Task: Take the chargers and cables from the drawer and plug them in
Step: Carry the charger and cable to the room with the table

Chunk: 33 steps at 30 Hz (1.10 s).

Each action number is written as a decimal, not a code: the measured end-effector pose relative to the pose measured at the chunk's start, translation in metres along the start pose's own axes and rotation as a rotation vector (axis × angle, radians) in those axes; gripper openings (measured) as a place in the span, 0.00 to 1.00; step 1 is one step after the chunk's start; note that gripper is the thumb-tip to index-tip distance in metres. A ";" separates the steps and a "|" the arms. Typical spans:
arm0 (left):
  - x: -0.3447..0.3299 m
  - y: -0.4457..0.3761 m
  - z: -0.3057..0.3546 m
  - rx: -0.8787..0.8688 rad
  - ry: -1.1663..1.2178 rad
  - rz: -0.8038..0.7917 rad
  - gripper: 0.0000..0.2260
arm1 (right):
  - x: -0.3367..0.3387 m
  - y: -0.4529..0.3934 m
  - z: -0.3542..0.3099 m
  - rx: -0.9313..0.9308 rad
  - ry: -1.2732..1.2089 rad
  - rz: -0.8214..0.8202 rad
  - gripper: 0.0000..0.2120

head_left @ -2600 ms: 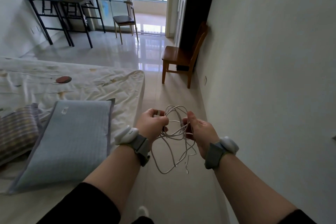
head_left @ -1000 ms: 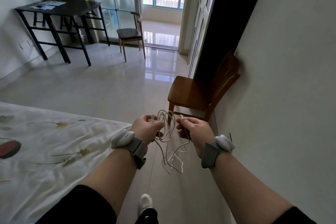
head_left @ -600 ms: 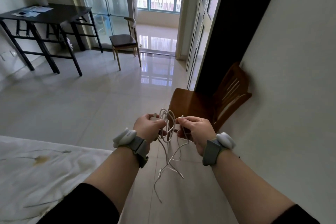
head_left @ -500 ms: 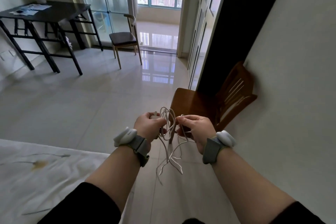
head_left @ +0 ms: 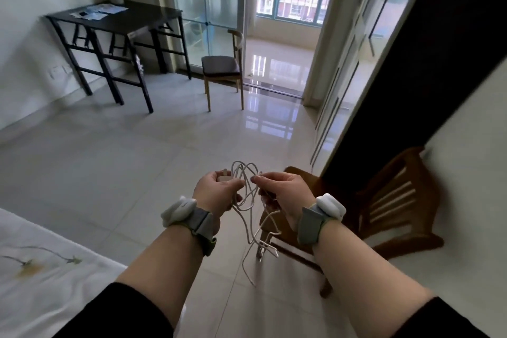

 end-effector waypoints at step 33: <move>0.110 -0.403 0.132 0.051 0.246 0.380 0.15 | -0.257 -0.382 -0.131 0.030 0.227 -0.349 0.24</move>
Point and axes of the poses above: each hand's wrist, its own y-axis away from the middle knuckle, its own x-axis out of the back of the hand, z = x × y, the point moved 10 cm from there along -y, towards the middle knuckle, and after that the axes turned 10 degrees about z, right-handed, at the moved point
